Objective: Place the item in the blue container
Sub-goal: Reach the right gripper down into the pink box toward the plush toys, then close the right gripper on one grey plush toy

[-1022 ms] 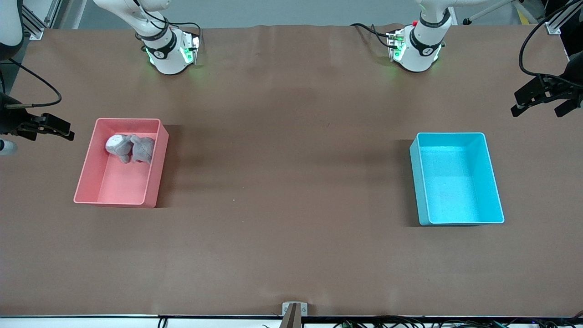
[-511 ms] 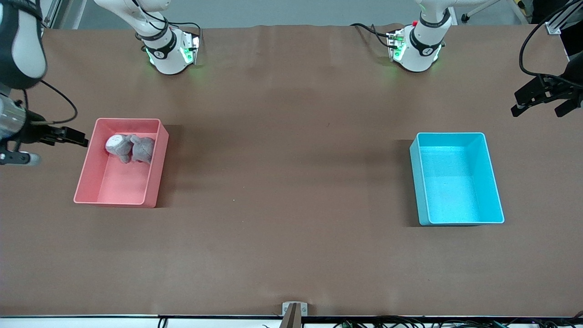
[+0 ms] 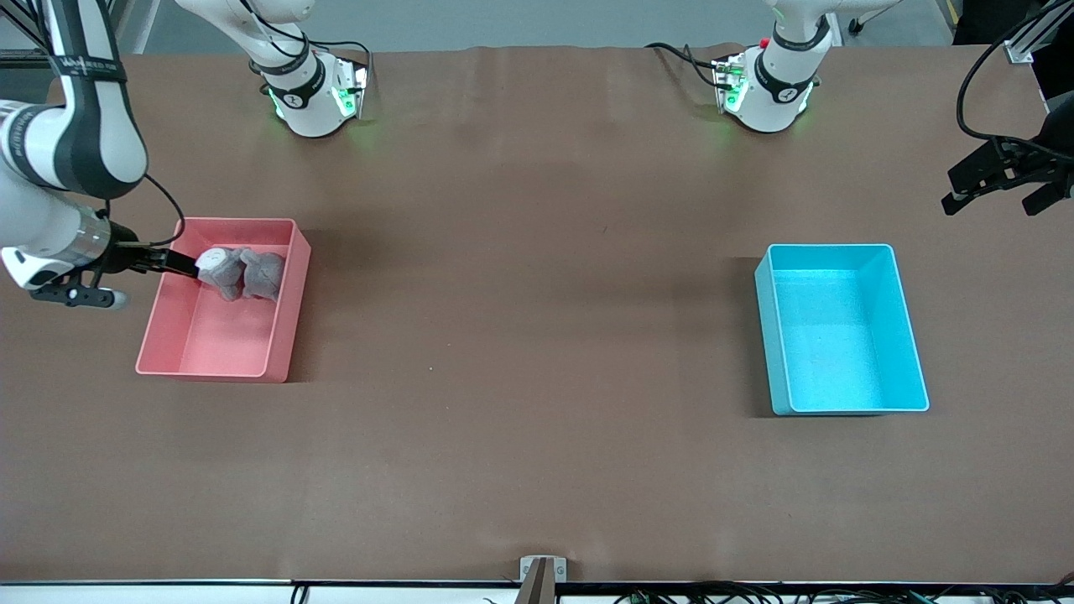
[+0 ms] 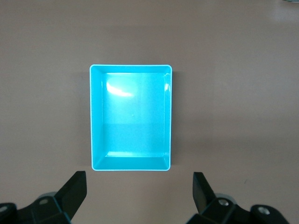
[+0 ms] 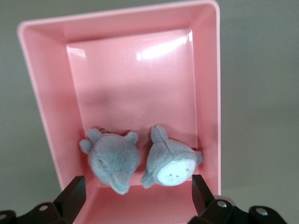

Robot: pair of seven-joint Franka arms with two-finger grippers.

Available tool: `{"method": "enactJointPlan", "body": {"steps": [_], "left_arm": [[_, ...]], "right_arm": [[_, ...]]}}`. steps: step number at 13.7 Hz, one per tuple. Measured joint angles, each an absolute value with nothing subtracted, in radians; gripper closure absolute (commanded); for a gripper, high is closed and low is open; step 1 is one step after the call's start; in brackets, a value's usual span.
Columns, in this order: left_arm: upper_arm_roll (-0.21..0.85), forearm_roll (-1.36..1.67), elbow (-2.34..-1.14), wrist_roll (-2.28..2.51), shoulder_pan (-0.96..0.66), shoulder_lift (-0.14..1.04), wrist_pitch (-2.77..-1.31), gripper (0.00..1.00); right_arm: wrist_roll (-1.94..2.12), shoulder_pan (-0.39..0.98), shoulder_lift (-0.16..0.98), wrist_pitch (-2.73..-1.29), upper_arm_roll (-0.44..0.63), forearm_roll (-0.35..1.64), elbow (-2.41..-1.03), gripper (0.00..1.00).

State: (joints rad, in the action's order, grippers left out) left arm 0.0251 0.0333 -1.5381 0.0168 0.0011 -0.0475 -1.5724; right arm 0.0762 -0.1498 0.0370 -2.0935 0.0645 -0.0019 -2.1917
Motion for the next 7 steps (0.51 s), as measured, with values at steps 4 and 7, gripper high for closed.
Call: {"method": "enactJointPlan", "body": {"steps": [4, 7], "left_arm": [[0.025, 0.033, -1.538, 0.017, 0.001, -0.048, -1.572, 0.0], [0.025, 0.033, -1.538, 0.017, 0.001, -0.048, -1.572, 0.0]], "right_arm": [[0.069, -0.201, 0.036, -2.199, 0.066, -0.002, -2.299, 0.0], [-0.013, -0.204, 0.036, -2.257, 0.062, -0.002, -2.362, 0.0]]}}
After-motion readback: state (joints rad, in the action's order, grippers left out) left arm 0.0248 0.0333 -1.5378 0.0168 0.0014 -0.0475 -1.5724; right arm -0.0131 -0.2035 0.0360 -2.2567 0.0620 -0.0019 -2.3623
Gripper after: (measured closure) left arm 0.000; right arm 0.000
